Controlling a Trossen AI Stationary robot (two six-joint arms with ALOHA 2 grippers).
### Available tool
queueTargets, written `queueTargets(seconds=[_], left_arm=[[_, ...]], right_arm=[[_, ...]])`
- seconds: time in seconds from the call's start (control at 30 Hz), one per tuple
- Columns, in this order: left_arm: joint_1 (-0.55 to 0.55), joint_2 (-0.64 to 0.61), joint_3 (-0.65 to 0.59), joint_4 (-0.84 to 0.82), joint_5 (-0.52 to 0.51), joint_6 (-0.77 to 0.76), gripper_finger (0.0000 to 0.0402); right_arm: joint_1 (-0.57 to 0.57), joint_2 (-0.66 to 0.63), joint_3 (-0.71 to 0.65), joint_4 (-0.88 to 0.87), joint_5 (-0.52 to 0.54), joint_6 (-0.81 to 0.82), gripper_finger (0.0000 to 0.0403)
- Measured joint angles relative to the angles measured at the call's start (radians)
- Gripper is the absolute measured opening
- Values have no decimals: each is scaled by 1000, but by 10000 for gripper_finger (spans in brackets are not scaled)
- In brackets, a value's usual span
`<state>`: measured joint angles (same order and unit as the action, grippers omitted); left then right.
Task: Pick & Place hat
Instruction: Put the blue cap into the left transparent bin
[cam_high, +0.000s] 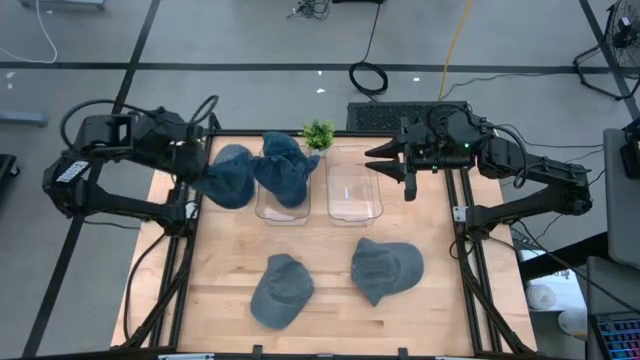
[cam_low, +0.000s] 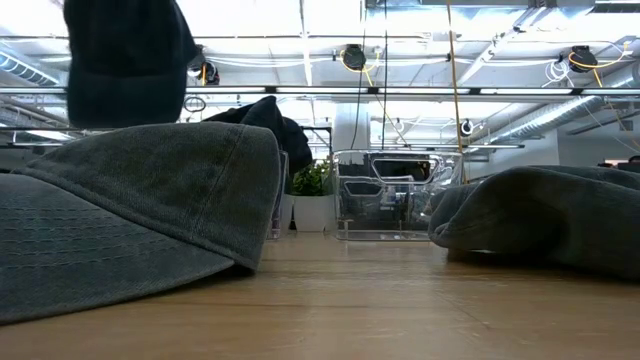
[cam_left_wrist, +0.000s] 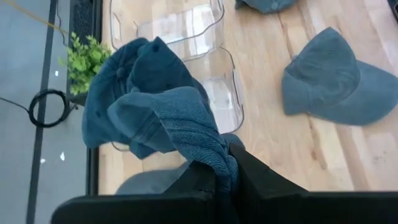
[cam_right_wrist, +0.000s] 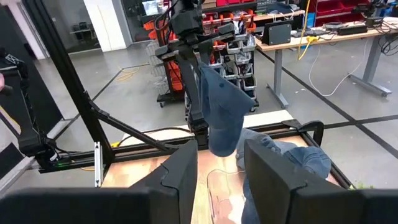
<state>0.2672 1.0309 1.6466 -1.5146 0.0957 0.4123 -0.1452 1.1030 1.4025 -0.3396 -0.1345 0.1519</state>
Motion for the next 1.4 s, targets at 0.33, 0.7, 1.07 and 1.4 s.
queueTargets(seconds=[0.33, 0.7, 1.07, 1.4], left_arm=[[-1, 50, 0, 68, 9, 71, 20], [-29, 99, 0, 198, -19, 109, 20], [-87, 188, 0, 256, -39, 90, 20], [-125, 264, 0, 294, -87, 91, 20]], right_arm=[[0, -18, 0, 37, -1, -13, 121], [0, -30, 0, 25, -55, 10, 121], [3, -30, 0, 16, -55, 19, 121], [3, -30, 0, 21, -81, 20, 121]])
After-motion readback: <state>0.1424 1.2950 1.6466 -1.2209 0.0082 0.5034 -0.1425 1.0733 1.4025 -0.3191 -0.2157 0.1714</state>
